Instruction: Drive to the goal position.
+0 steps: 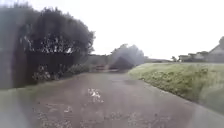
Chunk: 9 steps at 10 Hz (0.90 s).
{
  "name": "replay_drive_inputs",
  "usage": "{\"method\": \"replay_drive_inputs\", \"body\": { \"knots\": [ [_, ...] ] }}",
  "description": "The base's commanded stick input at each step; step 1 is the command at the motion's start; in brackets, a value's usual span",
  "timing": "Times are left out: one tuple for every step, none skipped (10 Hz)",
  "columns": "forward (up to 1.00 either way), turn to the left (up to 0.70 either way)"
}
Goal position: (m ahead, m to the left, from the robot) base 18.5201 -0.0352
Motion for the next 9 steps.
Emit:
{"method": "replay_drive_inputs", "body": {
  "knots": [
    [1.00, 0.00],
    [1.00, 0.00],
    [1.00, 0.00],
    [1.00, 0.00],
    [1.00, 0.16],
    [1.00, 0.27],
    [1.00, 0.27],
    [1.00, 0.27],
    [1.00, 0.00]
  ]
}}
